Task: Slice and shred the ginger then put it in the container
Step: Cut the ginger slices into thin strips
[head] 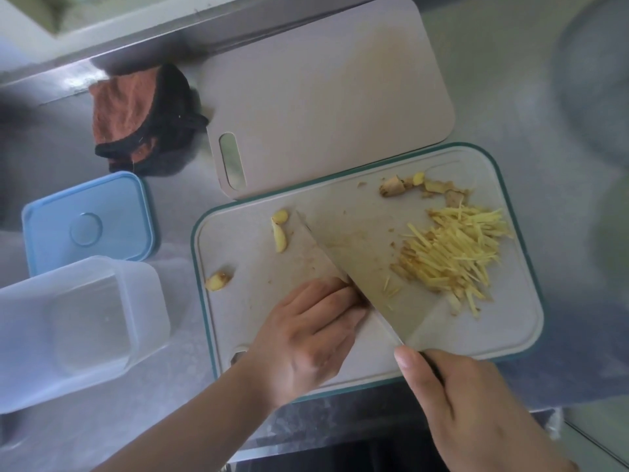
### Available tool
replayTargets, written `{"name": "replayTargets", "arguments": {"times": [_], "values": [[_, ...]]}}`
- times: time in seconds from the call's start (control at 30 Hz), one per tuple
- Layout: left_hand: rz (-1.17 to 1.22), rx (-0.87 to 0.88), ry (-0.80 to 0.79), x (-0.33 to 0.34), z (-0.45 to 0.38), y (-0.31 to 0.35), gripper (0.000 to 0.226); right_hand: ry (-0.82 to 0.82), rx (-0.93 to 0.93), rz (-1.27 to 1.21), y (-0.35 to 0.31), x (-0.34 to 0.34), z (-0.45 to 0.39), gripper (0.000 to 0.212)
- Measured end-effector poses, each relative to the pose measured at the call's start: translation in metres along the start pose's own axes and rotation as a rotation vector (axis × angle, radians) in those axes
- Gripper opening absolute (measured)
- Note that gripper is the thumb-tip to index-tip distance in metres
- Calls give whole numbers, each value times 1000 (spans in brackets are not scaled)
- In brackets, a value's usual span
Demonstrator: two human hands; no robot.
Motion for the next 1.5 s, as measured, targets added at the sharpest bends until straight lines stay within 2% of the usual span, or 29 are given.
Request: {"name": "replayTargets", "arguments": {"times": [0.1, 0.2, 0.23, 0.3, 0.37, 0.47, 0.5, 0.57, 0.63, 0.7, 0.77, 0.9, 1.0, 1.03, 1.1, 1.17, 1.23, 1.27, 1.37, 1.4, 1.5], "values": [[-3, -8, -8, 0, 2, -1, 11, 16, 10, -13, 3, -3, -4, 87], [-11, -11, 7, 0, 2, -1, 10, -19, 18, -50, 3, -3, -1, 92], [-15, -12, 11, 0, 2, 0, 9, 19, -22, -26, 0, -3, 2, 89], [-29, -13, 19, 1, 2, 0, 7, 204, -130, 104, -6, -6, 9, 73], [-36, -12, 21, 1, 2, 1, 6, 337, -182, 123, -11, -5, 17, 59], [-38, -6, 29, 2, 2, 0, 6, 407, -258, 51, -14, -9, 21, 28], [-39, -4, 33, 1, 2, 0, 5, 382, -248, 38, -15, -10, 20, 26], [-39, 0, 38, 0, 1, 0, 5, 249, -163, 38, -12, -6, 11, 42], [-27, 3, 39, -1, 0, 0, 4, 92, -9, -52, -9, 2, 7, 84], [-15, -3, 37, -1, 0, 0, 4, 39, 34, -4, -2, 7, 3, 106], [-7, -10, 29, 0, 1, 0, 5, 41, 32, -16, 1, 3, 0, 103], [-24, -6, 31, -1, 4, -1, 8, 27, 24, -151, 3, -9, 1, 74], [-37, -1, 35, 0, 5, -1, 7, 5, 9, -121, -1, -6, 10, 83], [-36, -2, 34, 1, 5, 0, 6, 30, -23, -106, -4, -6, 11, 80], [-32, -1, 30, 1, 4, 0, 6, 142, -112, -44, -10, -9, 16, 57], [-25, 2, 32, 1, 5, 0, 6, 171, -76, -14, -13, -6, 21, 49], [-27, 2, 34, 1, 5, -1, 5, 159, 6, -71, -10, -4, 21, 56], [-29, 2, 34, 2, 5, -1, 6, 182, -11, -36, -8, -4, 20, 61], [-30, 2, 26, 2, 4, -1, 7, 20, 31, 59, -5, -1, 8, 100], [-28, 1, 22, 3, 4, -1, 7, -13, 44, 76, -4, 1, 6, 99], [-25, -1, 18, 1, 3, -1, 7, -12, 16, 20, -8, 2, -1, 79]]}}
Point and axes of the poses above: each hand's wrist, its own z-axis away from the middle knuckle, its own x-axis out of the palm, y = z × x, the point moved 4 cm from there along -z, towards the middle knuckle, and after that the axes turned 7 degrees about z, right-handed, at the moved point
